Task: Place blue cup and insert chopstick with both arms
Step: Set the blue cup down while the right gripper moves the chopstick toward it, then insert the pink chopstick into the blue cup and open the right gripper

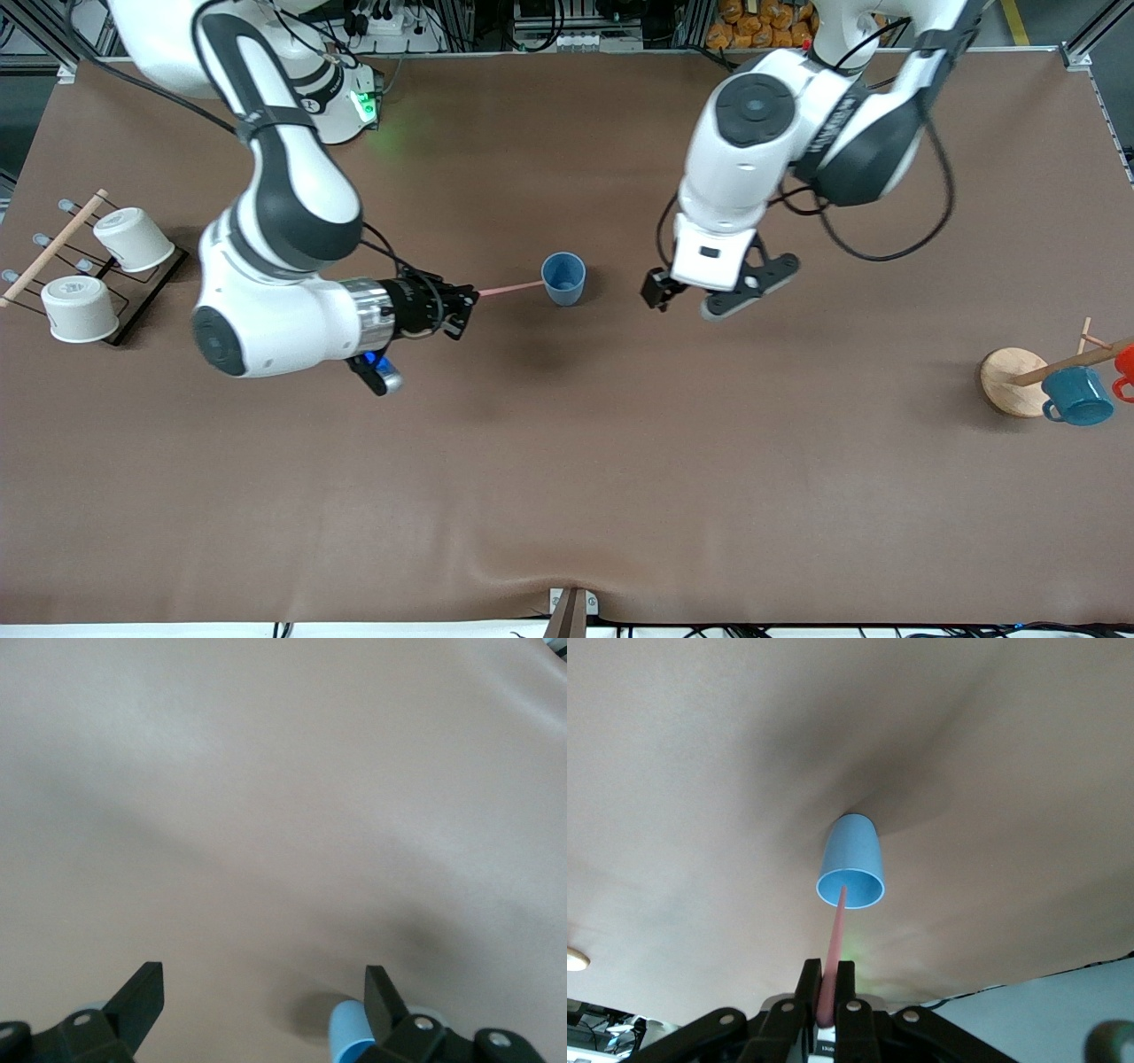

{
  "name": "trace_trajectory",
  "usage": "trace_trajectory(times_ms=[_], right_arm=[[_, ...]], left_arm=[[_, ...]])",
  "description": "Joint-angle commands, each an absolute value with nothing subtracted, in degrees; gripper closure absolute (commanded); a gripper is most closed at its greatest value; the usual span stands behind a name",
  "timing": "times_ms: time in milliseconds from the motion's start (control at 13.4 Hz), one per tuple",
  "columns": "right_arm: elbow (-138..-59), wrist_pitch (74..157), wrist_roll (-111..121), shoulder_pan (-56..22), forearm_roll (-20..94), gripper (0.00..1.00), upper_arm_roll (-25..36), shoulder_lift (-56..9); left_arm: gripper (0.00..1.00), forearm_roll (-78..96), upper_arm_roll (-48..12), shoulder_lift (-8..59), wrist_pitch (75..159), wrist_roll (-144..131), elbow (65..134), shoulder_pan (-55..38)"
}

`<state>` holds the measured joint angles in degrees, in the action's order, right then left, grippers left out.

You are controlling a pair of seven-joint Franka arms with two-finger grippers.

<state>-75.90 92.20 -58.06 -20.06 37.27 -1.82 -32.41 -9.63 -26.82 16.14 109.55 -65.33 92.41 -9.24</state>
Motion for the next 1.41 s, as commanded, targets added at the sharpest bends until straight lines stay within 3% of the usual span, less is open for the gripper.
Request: trace_trajectory(times_ms=[0,596,670,745,1043,1340], right_arm=[[-78.2,94.0,-59.2,-21.5,38.6,1.0,-1.6,-31.6],[-84.3,102.6,-63.5,-28.6,37.7,1.0,-1.5,-30.9],[-84.6,103.2,-64.7,-28.9,37.7,0.46,-1.5,-31.2],[-84.6,103.0,-65.8,-28.9,37.7,0.0,-1.5,-31.2],[-83.9,98.5,-66.4,-28.0,37.3,0.0,-1.1,-29.4],[-80.1,90.9,-65.7,-21.9,36.5,0.0,-0.9,-27.5]], left_arm=[[0.0,-7.5,-27.2,13.2,106.3,-58.1,92.7,-6.0],[0.0,-4.9,-27.2,7.7,101.1,-37.5,92.7,3.1],[0.0,-4.9,-27.2,7.3,100.7,-35.3,92.6,4.1],[0.0,-4.9,-27.2,6.8,100.6,-33.3,92.6,5.0],[0.0,-4.9,-26.8,6.5,97.7,-30.8,90.7,6.0],[0.0,-4.9,-26.6,6.5,95.4,-30.3,88.6,6.1]])
